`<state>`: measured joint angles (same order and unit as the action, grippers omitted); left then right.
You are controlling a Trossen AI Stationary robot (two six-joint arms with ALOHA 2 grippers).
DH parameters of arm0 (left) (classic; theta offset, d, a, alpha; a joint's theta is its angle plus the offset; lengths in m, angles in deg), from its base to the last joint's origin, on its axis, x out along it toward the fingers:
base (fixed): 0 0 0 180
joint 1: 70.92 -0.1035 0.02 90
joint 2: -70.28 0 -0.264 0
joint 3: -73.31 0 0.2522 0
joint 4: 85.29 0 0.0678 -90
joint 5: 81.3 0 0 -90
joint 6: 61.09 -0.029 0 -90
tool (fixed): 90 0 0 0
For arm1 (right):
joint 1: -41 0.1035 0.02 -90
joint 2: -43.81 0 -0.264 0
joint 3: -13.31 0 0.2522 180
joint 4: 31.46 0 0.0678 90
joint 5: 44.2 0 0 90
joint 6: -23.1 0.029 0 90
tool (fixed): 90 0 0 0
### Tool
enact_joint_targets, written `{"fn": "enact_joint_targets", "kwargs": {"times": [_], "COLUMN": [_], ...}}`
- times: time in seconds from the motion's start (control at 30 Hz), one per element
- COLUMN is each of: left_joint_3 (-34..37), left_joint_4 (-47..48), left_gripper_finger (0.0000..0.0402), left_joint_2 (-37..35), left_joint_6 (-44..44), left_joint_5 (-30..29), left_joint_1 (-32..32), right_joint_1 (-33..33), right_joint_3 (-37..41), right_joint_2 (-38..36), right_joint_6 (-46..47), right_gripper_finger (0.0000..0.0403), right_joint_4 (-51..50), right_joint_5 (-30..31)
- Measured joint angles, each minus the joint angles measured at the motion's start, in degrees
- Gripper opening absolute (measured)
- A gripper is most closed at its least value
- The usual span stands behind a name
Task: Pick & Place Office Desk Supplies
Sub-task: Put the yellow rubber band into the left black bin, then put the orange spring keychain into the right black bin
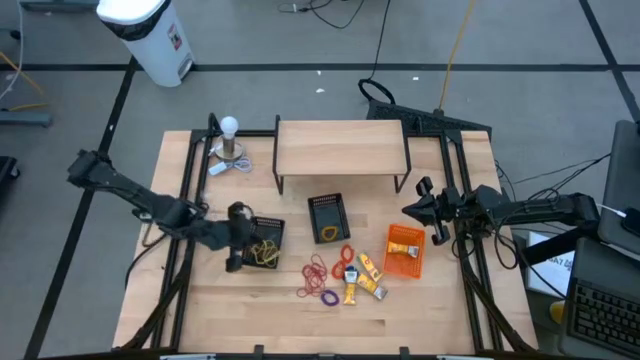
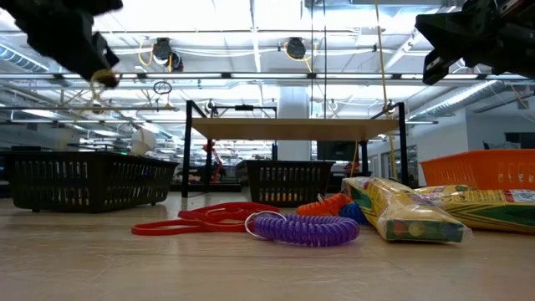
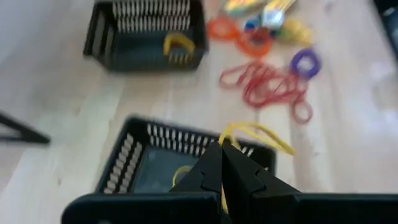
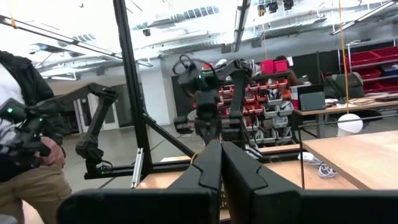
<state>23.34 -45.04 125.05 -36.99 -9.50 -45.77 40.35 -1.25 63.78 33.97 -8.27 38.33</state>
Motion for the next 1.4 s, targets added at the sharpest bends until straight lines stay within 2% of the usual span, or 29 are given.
{"fn": "enact_joint_targets", "kwargs": {"times": [0.17, 0.53, 0.63, 0.77, 1.17, 1.3, 1.4], "left_joint_3": [0.0, 0.0, 0.0, 0.0, 0.0, 0.0, 0.0], "left_joint_4": [2.8, 5.0, 4.7, 3.6, 2.4, 2.1, 1.7], "left_gripper_finger": [0.0, 0.0002, 0.0013, 0.0044, 0.019, 0.0194, 0.0163], "left_joint_2": [3.4, 10.0, 10.9, 10.9, 4.3, -1.7, -7.8], "left_joint_6": [3.2, 4.7, 4.3, 3.5, 1.0, -3.4, -9.9], "left_joint_5": [0.5, 8.4, 11.5, 12.7, 12.2, 12.2, 12.2], "left_joint_1": [-2.6, -8.6, -9.5, -9.5, -9.5, -9.5, -9.1], "right_joint_1": [0.0, 0.0, 0.0, 0.0, 0.0, 0.0, 0.0], "right_joint_3": [0.0, 0.0, 0.0, 0.0, 0.0, 0.0, 0.0], "right_joint_2": [0.0, 0.0, 0.0, 0.0, 0.0, 0.0, 0.0], "right_joint_6": [0.0, 0.0, 0.0, 0.0, 0.5, 0.9, 0.9], "right_gripper_finger": [0.0, 0.0, 0.0, 0.0, 0.0, 0.0, 0.0], "right_joint_4": [-0.2, -0.3, -0.3, -0.3, -0.3, -0.3, -0.3], "right_joint_5": [0.0, 0.0, -0.1, -0.1, -0.2, -0.3, -0.3]}}
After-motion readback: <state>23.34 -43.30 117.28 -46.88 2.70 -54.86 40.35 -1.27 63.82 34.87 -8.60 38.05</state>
